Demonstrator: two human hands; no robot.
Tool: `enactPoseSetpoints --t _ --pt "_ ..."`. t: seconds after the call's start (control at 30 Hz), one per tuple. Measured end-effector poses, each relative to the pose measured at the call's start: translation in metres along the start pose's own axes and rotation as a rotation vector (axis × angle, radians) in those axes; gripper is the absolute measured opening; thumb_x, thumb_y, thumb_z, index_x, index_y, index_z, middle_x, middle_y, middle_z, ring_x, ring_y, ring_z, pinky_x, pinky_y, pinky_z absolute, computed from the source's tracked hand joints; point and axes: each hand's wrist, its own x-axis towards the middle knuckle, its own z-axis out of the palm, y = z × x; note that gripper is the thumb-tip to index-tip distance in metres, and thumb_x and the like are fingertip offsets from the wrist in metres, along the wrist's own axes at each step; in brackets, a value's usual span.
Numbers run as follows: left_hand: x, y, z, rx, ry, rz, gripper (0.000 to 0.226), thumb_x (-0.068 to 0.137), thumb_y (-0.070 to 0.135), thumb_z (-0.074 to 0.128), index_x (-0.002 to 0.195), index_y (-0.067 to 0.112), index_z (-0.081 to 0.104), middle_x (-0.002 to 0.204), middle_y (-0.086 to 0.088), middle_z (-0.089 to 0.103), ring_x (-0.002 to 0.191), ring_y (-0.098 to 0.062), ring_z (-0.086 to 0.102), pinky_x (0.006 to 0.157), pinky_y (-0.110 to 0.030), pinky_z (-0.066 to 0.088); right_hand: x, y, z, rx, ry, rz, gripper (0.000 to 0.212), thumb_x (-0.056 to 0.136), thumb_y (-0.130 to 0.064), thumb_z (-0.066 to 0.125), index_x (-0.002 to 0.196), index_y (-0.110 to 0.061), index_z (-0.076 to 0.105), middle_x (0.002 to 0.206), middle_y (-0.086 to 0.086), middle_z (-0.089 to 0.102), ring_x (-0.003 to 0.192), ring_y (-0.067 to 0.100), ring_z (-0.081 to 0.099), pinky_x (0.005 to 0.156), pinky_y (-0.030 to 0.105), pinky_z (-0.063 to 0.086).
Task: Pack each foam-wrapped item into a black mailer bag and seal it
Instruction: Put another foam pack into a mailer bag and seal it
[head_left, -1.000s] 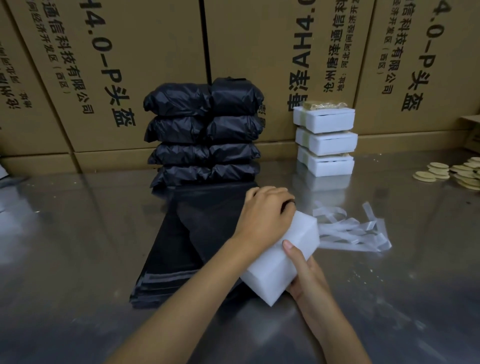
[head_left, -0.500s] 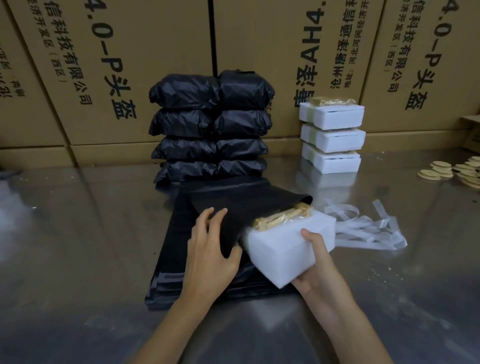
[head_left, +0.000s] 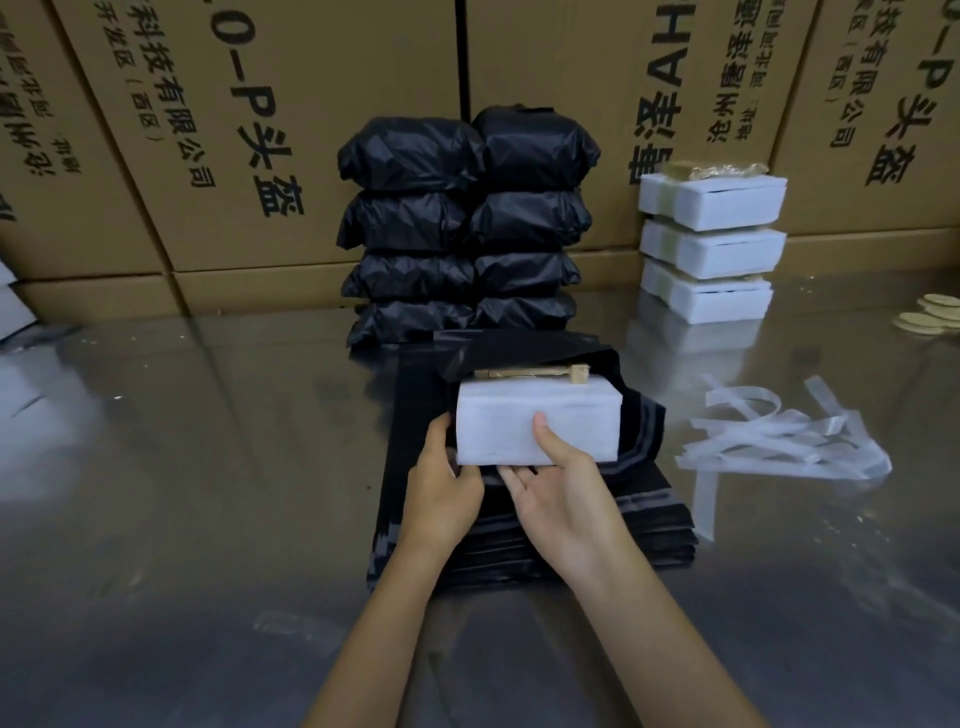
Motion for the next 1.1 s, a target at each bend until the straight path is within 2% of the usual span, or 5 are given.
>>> enactPoseSetpoints --t 0.37,0.6,0.77,0.87,1.1 --pt "0.008 -0.009 -0.004 -0.024 0.023 -0.019 0.049 0.098 0.008 0.051 0.139 0.034 0.042 0.085 -0.015 0.063 0.07 -0.012 0.056 0.053 -0.008 0.042 0.052 -0.023 -0.021 -0.822 0.298 0.044 0.059 0.092 -0.058 0.06 0.126 -0.011 0.052 0.091 0.017 0.073 0.076 0.023 0.077 0.055 0.029 0.06" --pt "0.008 -0.009 -0.003 0.14 0.055 -0.034 0.043 0.098 0.011 0.049 0.139 0.019 0.041 0.074 0.014 0.042 0.058 0.002 0.047 0.049 -0.009 0.04 0.07 -0.039 -0.02 -1.448 0.401 0.002 0.062 0.098 -0.056 0.054 0.082 0.003 0.067 0.054 0.012 0.069 0.046 0.021 0.068 0.044 0.029 0.055" --pt "0.008 -0.004 -0.006 0.098 0.171 0.07 0.049 0.095 0.023 0.058 0.14 0.036 0.042 0.082 0.006 0.059 0.073 -0.006 0.057 0.057 -0.014 0.038 0.058 -0.021 -0.045 -2.007 0.191 -0.641 0.011 0.098 -0.024 0.056 0.096 -0.014 0.052 0.075 0.0 0.055 0.065 0.027 0.057 0.055 0.032 0.041" --pt "0.007 -0.005 -0.006 0.111 0.189 0.14 0.044 0.097 0.028 0.06 0.14 0.033 0.049 0.092 0.007 0.064 0.081 -0.006 0.059 0.063 -0.008 0.04 0.058 -0.017 -0.049 -2.079 0.158 -0.713 0.015 0.094 -0.017 0.057 0.109 -0.015 0.054 0.097 0.0 0.057 0.087 0.021 0.057 0.06 0.031 0.041" --pt "0.012 -0.004 -0.003 0.036 0.248 0.066 0.03 0.103 0.016 0.051 0.128 0.02 0.065 0.067 -0.003 0.064 0.057 -0.026 0.064 0.054 -0.046 0.057 0.054 -0.015 -0.047 -2.139 0.148 -0.736 0.008 0.091 -0.011 0.055 0.097 -0.011 0.059 0.094 0.003 0.06 0.093 0.023 0.054 0.07 0.029 0.039"
